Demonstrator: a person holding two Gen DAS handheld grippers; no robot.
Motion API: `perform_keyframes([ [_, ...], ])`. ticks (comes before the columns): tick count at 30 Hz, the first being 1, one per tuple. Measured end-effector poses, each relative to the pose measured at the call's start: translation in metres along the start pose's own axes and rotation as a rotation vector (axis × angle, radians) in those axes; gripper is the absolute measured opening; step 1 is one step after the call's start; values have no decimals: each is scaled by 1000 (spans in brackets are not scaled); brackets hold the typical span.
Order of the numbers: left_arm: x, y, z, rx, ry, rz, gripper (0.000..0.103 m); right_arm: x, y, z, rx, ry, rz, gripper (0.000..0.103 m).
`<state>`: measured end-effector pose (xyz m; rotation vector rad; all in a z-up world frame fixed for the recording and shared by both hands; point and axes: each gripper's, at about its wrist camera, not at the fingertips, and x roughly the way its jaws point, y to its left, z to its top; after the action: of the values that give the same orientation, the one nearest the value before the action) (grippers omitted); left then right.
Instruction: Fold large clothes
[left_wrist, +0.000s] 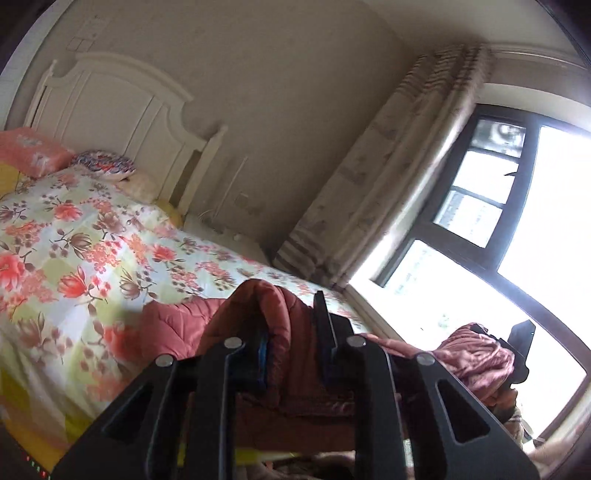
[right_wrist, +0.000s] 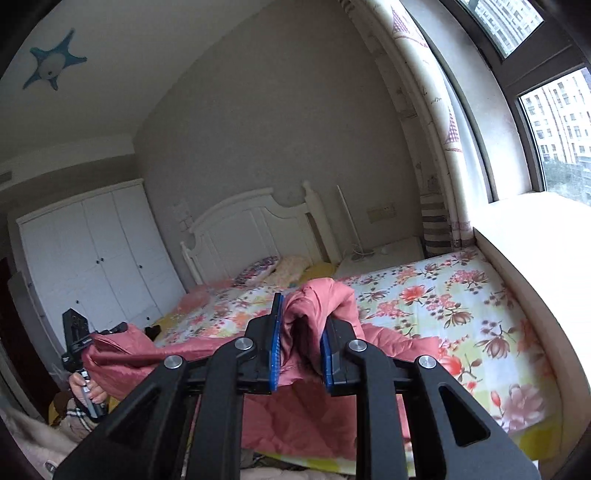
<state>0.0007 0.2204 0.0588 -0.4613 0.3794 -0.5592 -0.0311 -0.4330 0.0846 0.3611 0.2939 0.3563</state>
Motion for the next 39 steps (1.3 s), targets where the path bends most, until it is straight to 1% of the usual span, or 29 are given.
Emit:
perform_keyframes([
  [2, 43, 26, 20, -71, 53, 41, 22, 54, -20, 18, 31, 55, -69, 19],
  [3, 64, 38, 26, -97, 78, 61, 25, 82, -32, 23, 46, 86, -112, 19],
  [4, 95, 54, 33, -128, 109, 108, 25, 105, -42, 25, 61, 109, -143, 19],
  [6, 136, 74, 35, -166, 155, 167, 28, 162, -77, 25, 147, 180, -199, 19],
  [9, 211, 109, 27, -176, 238, 301, 28, 222, -118, 4, 239, 263, -294, 19],
  [11, 243, 128, 17, -178, 273, 368, 29, 260, -150, -22, 338, 321, -355, 20],
  [13, 266, 146, 6, -185, 285, 396, 34, 278, -166, -43, 373, 353, -394, 20],
  [14, 272, 152, 1, -189, 289, 395, 45, 285, -173, -52, 382, 362, -411, 21],
  [15, 279, 163, -4, -213, 299, 382, 57, 286, -177, -58, 396, 368, -407, 25],
  [16, 282, 171, -7, -239, 299, 364, 64, 289, -183, -65, 433, 380, -396, 28],
  [17, 281, 177, -9, -268, 287, 332, 70, 288, -188, -68, 474, 381, -372, 33],
  [19, 272, 181, -4, -294, 251, 302, 82, 278, -191, -65, 510, 353, -321, 49],
  [20, 262, 180, 1, -296, 218, 324, 97, 271, -192, -60, 525, 332, -305, 78],
  [21, 250, 176, 7, -297, 168, 364, 101, 264, -191, -53, 534, 313, -319, 99],
  [22, 235, 172, 14, -300, 99, 391, 101, 250, -191, -45, 540, 258, -325, 99],
  [24, 206, 164, 29, -308, -2, 398, 101, 227, -189, -28, 535, 174, -274, 99],
  [25, 188, 154, 41, -293, -73, 439, 101, 212, -183, -15, 516, 128, -274, 99],
  [26, 178, 142, 51, -265, -115, 474, 101, 202, -175, -4, 486, 96, -286, 99],
  [27, 170, 123, 65, -204, -160, 498, 101, 194, -164, 8, 445, 70, -286, 99],
  [28, 165, 102, 77, -131, -189, 503, 101, 188, -148, 25, 391, 44, -270, 99],
  [29, 166, 76, 87, -48, -203, 510, 101, 185, -132, 38, 345, 27, -251, 99],
  [31, 181, 33, 95, 93, -183, 541, 101, 187, -99, 56, 259, 14, -224, 99],
  [32, 195, 12, 94, 171, -147, 557, 101, 194, -78, 62, 202, 23, -216, 99],
  [33, 218, -10, 88, 275, -83, 581, 101, 203, -63, 64, 151, 40, -218, 99],
  [35, 257, -33, 68, 423, 6, 630, 101, 234, -23, 55, -14, 120, -260, 99],
  [36, 278, -37, 52, 488, 46, 658, 101, 248, -12, 46, -76, 163, -280, 99],
  [37, 294, -39, 37, 528, 84, 672, 101, 264, 1, 29, -150, 225, -300, 99],
  [38, 309, -36, 22, 554, 129, 679, 101, 280, 8, 13, -197, 280, -312, 98],
  [39, 329, -28, 4, 576, 194, 683, 101, 290, 9, -5, -227, 324, -316, 95],
])
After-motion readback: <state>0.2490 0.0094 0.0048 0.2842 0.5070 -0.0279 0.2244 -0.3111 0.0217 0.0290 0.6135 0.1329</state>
